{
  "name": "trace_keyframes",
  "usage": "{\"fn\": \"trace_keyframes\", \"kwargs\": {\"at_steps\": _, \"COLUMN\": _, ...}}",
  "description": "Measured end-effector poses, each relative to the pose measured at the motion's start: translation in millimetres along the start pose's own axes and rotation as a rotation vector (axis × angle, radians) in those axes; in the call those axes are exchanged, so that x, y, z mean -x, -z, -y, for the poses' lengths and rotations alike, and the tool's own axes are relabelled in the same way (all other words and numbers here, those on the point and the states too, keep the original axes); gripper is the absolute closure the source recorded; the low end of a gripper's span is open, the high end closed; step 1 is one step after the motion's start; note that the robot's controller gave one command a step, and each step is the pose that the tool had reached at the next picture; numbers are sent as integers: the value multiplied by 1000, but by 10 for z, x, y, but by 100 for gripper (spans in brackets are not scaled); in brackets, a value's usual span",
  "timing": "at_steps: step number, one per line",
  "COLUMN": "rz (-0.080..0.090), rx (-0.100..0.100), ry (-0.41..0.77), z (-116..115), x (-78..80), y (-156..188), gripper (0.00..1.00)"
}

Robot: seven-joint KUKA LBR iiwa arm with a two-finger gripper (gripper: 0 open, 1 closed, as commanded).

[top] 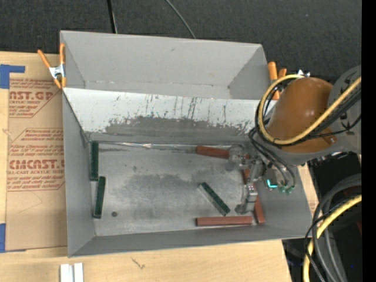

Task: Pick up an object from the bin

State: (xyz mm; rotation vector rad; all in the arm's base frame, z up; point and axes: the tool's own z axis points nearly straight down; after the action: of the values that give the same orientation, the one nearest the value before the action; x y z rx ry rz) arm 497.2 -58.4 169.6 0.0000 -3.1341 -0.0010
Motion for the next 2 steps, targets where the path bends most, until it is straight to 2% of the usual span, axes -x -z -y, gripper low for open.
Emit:
{"fn": "trace_keyframes", "kwargs": {"at_steps": 1, "rz": 8, "rx": -1, "ry": 1, "z": -1, "x": 19, "y": 41, "gripper": 0}}
{"fn": "trace_keyframes", "kwargs": {"at_steps": 2, "rz": 7, "rx": -1, "ry": 119, "z": 237, "x": -168, "y": -997, "gripper": 100}}
